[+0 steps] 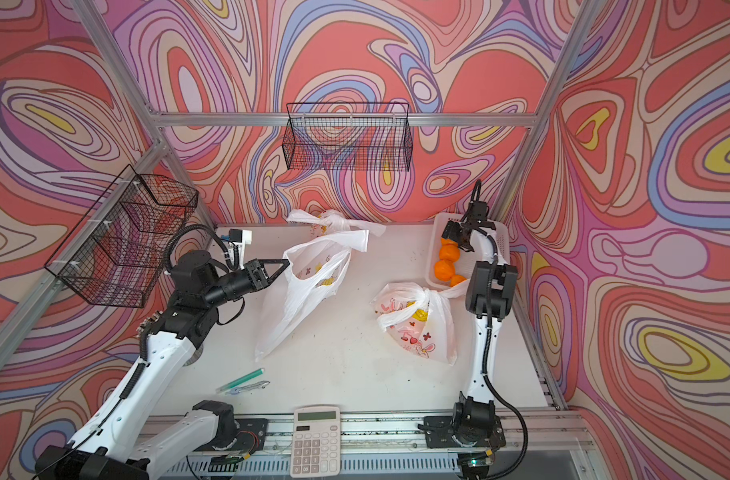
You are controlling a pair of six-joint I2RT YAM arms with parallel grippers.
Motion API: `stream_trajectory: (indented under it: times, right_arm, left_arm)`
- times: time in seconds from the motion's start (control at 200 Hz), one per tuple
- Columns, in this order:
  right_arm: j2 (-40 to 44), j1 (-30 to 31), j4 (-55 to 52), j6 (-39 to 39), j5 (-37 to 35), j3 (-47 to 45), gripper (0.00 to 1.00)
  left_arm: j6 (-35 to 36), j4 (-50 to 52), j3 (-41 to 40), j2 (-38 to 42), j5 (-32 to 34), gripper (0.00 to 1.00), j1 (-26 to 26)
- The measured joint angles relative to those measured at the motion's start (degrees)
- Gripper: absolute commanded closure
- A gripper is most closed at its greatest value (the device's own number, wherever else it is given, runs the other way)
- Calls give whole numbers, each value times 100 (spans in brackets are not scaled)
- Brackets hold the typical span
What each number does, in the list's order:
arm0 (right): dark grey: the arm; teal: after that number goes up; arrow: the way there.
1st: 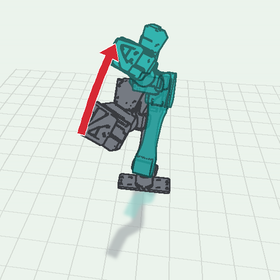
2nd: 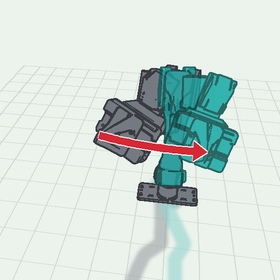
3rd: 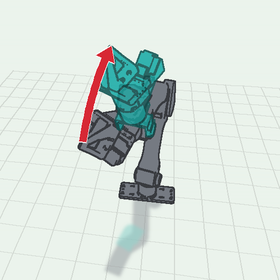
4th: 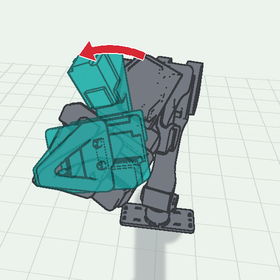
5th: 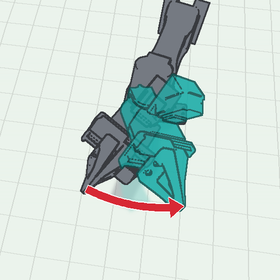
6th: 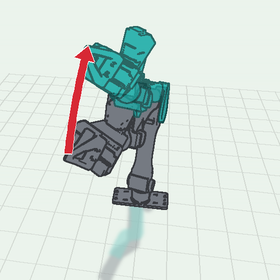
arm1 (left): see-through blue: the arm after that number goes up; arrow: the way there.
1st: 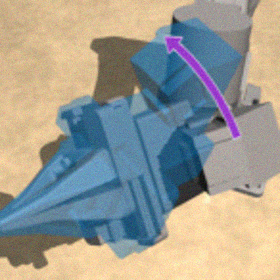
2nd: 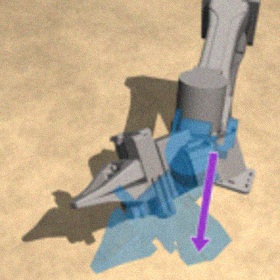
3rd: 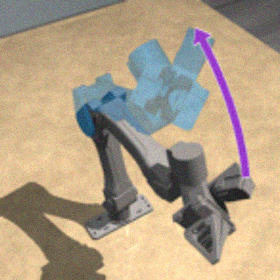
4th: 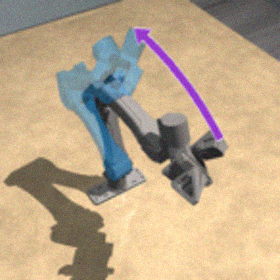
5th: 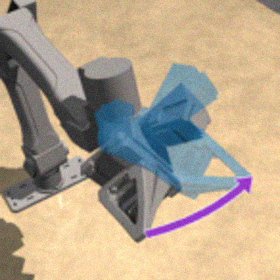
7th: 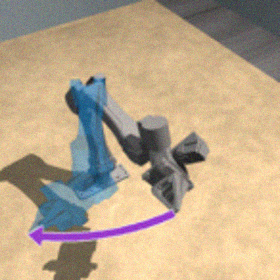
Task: Place the oranges into plastic bags & tie knots
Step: Pick up the orange from the basket.
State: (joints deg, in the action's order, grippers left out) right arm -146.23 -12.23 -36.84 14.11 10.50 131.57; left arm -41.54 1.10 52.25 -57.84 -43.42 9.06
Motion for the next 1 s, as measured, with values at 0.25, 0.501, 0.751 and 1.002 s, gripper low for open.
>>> stream_trajectory:
  times: [0.25,0.501,0.751,1.002]
  right_arm:
    - [-214,-9,-92,-22,109,92,35]
    - [140,-11,37,-138,-22,-400,55]
    - [935,-13,173,-376,-164,-673,58]
    - [2024,-13,549,-584,-142,-1799,59]
  left_arm:
    - [-2,2,0,0,0,100,0]
    - [-2,2,0,-4,0,100,0]
    - [-2,2,0,-2,0,100,0]
    - [-4,0,-4,-2,-2,100,0]
